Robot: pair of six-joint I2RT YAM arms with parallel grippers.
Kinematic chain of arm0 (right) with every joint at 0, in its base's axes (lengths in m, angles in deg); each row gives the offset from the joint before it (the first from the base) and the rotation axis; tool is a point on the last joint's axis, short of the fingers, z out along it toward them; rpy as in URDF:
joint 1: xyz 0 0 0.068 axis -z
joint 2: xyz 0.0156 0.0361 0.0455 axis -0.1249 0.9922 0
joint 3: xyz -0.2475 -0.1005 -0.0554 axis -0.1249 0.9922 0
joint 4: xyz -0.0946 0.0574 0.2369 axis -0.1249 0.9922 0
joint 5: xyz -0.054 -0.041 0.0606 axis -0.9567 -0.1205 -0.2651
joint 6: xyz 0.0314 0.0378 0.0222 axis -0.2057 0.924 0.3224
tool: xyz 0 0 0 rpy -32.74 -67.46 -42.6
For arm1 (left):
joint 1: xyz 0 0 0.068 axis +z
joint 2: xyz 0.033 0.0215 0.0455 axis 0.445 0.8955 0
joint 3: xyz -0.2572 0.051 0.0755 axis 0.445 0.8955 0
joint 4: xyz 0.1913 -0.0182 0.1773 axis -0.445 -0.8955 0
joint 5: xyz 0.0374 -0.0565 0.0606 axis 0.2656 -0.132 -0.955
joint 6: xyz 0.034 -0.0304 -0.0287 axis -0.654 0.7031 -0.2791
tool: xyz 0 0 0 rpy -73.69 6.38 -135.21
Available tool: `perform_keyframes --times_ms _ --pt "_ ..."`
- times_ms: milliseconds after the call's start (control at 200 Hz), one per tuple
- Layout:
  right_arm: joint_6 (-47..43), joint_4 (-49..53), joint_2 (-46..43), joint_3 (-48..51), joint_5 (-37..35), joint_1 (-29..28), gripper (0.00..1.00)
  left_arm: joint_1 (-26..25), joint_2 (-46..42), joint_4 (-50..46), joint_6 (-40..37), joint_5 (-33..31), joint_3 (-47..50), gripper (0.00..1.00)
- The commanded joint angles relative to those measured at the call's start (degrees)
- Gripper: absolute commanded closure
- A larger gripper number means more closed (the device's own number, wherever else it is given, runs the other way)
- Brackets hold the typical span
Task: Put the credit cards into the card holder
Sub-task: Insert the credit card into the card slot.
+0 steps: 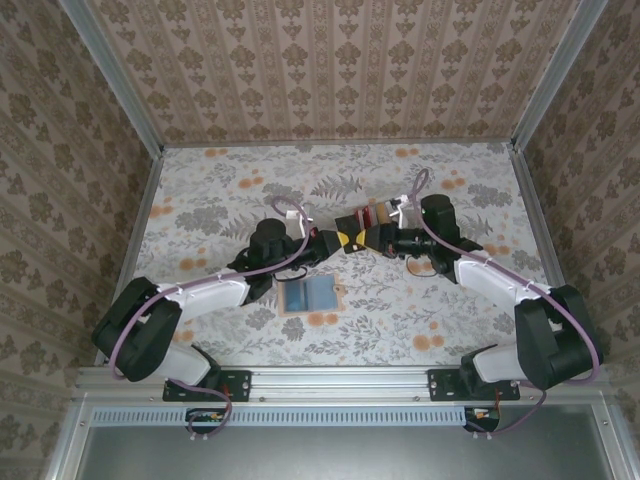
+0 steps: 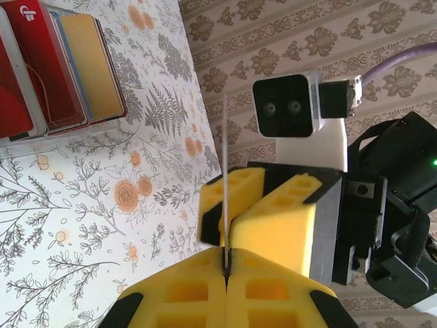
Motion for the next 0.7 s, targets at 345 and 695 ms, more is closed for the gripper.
perform_keyframes --times_ms 345,695 --pt "-4.14 7.20 1.17 -3.73 1.26 0.70 0.59 4.14 -2.19 -9.80 -7.08 13.66 -0.68 1.00" --pt "2.74 -2.40 5.40 -2.03 6.13 -0.38 0.67 3.96 -2.46 -12.39 -9.13 15.16 -2.07 1.00"
